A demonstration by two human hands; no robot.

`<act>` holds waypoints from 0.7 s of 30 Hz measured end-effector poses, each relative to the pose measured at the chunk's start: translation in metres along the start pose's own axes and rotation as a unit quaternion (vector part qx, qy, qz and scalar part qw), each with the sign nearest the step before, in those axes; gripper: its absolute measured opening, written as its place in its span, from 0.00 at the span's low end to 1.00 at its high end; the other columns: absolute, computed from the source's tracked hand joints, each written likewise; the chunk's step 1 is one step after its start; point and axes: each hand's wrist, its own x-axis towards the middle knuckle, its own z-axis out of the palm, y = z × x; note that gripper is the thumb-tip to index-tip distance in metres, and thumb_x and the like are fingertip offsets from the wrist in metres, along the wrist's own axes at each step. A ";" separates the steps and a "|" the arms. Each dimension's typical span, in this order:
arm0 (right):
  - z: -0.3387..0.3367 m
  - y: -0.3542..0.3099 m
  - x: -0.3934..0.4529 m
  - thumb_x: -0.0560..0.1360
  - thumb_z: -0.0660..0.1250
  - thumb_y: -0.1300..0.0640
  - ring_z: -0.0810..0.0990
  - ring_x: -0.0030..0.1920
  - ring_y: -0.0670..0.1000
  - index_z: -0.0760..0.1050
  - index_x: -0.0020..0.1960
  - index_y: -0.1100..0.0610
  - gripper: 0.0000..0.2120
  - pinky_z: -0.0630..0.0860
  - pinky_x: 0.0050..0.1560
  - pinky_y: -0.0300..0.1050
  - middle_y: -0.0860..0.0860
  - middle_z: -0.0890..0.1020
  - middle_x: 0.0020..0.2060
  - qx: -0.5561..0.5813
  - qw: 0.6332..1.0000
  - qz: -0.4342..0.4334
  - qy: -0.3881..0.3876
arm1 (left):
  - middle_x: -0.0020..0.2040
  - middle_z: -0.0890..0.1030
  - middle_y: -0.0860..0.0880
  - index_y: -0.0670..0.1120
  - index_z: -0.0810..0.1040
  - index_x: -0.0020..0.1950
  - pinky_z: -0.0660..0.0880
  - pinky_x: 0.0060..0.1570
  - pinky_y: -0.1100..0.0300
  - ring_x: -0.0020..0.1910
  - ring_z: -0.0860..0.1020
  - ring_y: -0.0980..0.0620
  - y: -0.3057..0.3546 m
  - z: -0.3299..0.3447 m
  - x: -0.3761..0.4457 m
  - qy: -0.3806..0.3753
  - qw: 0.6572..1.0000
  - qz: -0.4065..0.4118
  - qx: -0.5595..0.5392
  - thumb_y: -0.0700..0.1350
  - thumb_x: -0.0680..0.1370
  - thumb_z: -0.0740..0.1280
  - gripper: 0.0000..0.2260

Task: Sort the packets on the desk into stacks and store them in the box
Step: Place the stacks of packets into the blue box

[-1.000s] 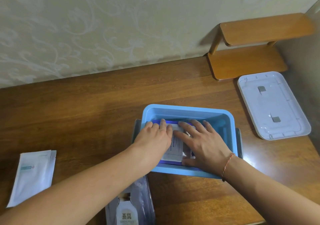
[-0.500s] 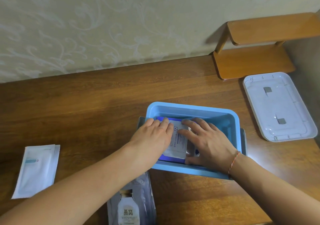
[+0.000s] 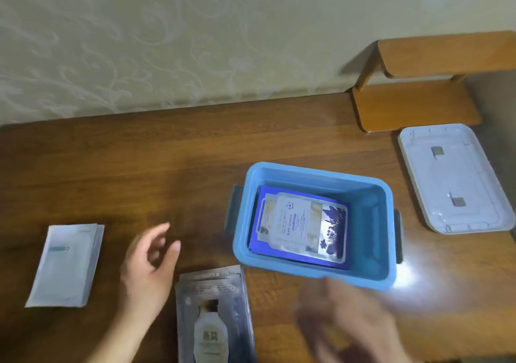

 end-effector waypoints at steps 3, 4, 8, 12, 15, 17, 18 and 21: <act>0.047 0.011 -0.033 0.77 0.68 0.51 0.79 0.51 0.39 0.76 0.58 0.41 0.10 0.75 0.55 0.35 0.42 0.79 0.49 0.050 0.978 0.110 -0.169 | 0.64 0.77 0.50 0.60 0.75 0.54 0.70 0.66 0.50 0.62 0.76 0.49 -0.029 0.003 -0.042 -0.050 0.953 -0.276 -0.113 0.44 0.76 0.72 0.13; 0.064 0.020 -0.041 0.74 0.69 0.48 0.78 0.54 0.38 0.75 0.59 0.37 0.15 0.75 0.56 0.34 0.40 0.78 0.52 0.052 0.966 0.198 -0.160 | 0.68 0.75 0.48 0.58 0.75 0.56 0.68 0.68 0.46 0.64 0.74 0.48 -0.037 0.003 -0.055 -0.082 0.929 -0.336 -0.130 0.47 0.73 0.74 0.15; 0.119 0.046 -0.046 0.64 0.75 0.43 0.81 0.51 0.41 0.71 0.62 0.46 0.28 0.77 0.54 0.38 0.45 0.81 0.54 0.083 0.853 0.502 -0.119 | 0.70 0.74 0.49 0.51 0.70 0.72 0.71 0.66 0.43 0.66 0.74 0.46 -0.052 0.011 -0.090 -0.148 0.873 -0.419 -0.203 0.62 0.56 0.77 0.46; 0.150 0.040 -0.032 0.63 0.79 0.47 0.85 0.44 0.44 0.79 0.54 0.54 0.23 0.81 0.43 0.40 0.46 0.86 0.44 0.186 0.769 0.601 -0.114 | 0.57 0.83 0.48 0.50 0.75 0.64 0.78 0.54 0.48 0.54 0.82 0.49 -0.033 0.010 -0.093 -0.134 0.869 -0.406 -0.248 0.45 0.77 0.70 0.16; 0.171 0.035 -0.025 0.53 0.78 0.40 0.85 0.45 0.49 0.80 0.52 0.56 0.32 0.83 0.46 0.47 0.50 0.86 0.45 0.155 0.757 0.622 -0.122 | 0.51 0.86 0.47 0.50 0.77 0.59 0.79 0.54 0.45 0.50 0.84 0.47 -0.036 0.006 -0.093 -0.146 0.848 -0.399 -0.317 0.41 0.79 0.66 0.10; 0.180 0.032 -0.024 0.49 0.75 0.36 0.83 0.50 0.51 0.79 0.50 0.54 0.35 0.81 0.52 0.52 0.49 0.83 0.45 0.086 0.782 0.603 -0.134 | 0.51 0.85 0.46 0.49 0.77 0.60 0.78 0.57 0.42 0.52 0.84 0.46 -0.039 0.002 -0.094 -0.140 0.840 -0.395 -0.345 0.40 0.80 0.66 0.10; 0.181 0.025 -0.022 0.52 0.76 0.37 0.80 0.52 0.51 0.76 0.50 0.53 0.32 0.79 0.55 0.51 0.48 0.81 0.46 0.059 0.799 0.582 -0.141 | 0.52 0.85 0.46 0.49 0.77 0.60 0.77 0.57 0.41 0.52 0.84 0.45 -0.042 0.001 -0.095 -0.131 0.839 -0.397 -0.349 0.41 0.79 0.66 0.10; 0.183 0.007 -0.020 0.61 0.79 0.43 0.79 0.48 0.46 0.71 0.48 0.50 0.24 0.75 0.47 0.41 0.44 0.79 0.44 0.047 0.857 0.499 -0.118 | 0.52 0.85 0.46 0.48 0.79 0.60 0.77 0.59 0.41 0.53 0.83 0.46 -0.048 0.003 -0.100 -0.099 0.845 -0.389 -0.352 0.42 0.79 0.68 0.10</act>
